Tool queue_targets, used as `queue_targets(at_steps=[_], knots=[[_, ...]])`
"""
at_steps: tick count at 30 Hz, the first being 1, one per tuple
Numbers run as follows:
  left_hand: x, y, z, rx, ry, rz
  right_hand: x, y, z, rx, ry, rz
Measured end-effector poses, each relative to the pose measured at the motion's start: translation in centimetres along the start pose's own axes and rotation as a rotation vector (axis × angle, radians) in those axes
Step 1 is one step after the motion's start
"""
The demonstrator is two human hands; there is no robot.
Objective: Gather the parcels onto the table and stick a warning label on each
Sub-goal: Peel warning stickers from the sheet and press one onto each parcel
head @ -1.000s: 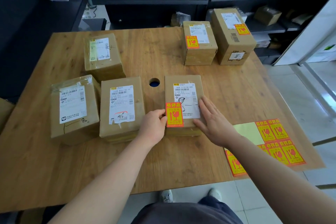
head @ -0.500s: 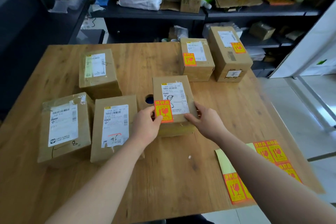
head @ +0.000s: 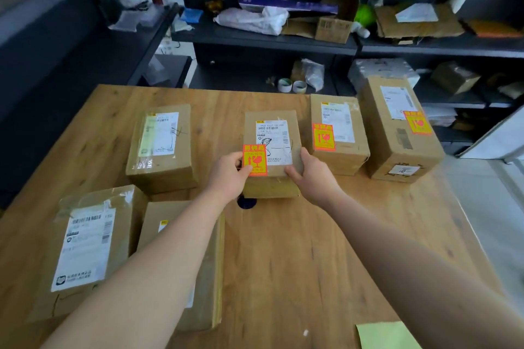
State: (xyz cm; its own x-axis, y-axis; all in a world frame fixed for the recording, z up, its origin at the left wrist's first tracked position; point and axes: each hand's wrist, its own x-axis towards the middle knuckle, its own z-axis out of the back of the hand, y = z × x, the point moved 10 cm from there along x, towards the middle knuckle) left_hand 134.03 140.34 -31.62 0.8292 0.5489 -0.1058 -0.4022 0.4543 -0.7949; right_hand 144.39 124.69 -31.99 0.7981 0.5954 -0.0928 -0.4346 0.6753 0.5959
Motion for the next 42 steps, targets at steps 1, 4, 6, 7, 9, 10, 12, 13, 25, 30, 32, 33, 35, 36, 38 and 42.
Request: queue_targets(at_steps=[1,4,6,7,9,10,12,13,25,30,32,33,35,36,38,42], knots=[[0.8,0.4,0.1,-0.009,-0.006,0.005,0.8,0.2,-0.4,-0.003,0.013,0.007],[2.5,1.4,0.0,-0.061,-0.009,0.020,2.6,1.0,-1.3,-0.098,0.033,0.090],[3.1,2.0,-0.2,-0.110,-0.012,0.029,3.3,2.4,-1.9,-0.292,0.017,0.226],[3.2,2.1,-0.2,-0.131,-0.018,0.024,3.5,3.3,-2.5,-0.380,0.027,0.314],[3.5,2.3,-0.3,-0.183,-0.026,0.005,3.9,5.0,-4.1,-0.423,0.099,0.449],[3.7,2.5,-0.4,-0.212,-0.023,0.000,4.0,5.4,-4.9,-0.415,0.142,0.481],[4.0,2.8,-0.7,-0.263,-0.011,0.009,4.5,5.6,-5.9,-0.412,0.198,0.507],[4.3,3.0,-0.8,-0.282,-0.011,0.015,4.8,5.4,-6.1,-0.424,0.220,0.506],[11.0,1.9,-2.2,-0.270,0.024,-0.014,10.7,3.1,-3.7,-0.423,0.182,0.445],[12.7,2.0,-2.3,-0.261,0.024,0.005,12.2,2.8,-3.8,-0.417,0.144,0.406],[13.1,1.8,-2.3,-0.240,0.024,0.008,12.6,2.7,-3.7,-0.416,0.135,0.397],[13.3,1.7,-2.3,-0.224,0.026,0.008,12.7,2.7,-3.7,-0.417,0.131,0.397],[13.2,1.2,-2.1,-0.144,0.017,-0.009,12.7,2.8,-3.7,-0.436,0.125,0.399],[13.0,0.8,-1.8,-0.068,0.003,-0.037,12.6,2.9,-3.6,-0.449,0.126,0.395],[12.2,-0.1,-1.1,0.103,-0.032,-0.097,12.4,3.2,-3.4,-0.480,0.125,0.375],[9.4,-1.3,0.7,0.384,-0.032,-0.137,10.1,5.2,-2.3,-0.523,0.064,0.390]])
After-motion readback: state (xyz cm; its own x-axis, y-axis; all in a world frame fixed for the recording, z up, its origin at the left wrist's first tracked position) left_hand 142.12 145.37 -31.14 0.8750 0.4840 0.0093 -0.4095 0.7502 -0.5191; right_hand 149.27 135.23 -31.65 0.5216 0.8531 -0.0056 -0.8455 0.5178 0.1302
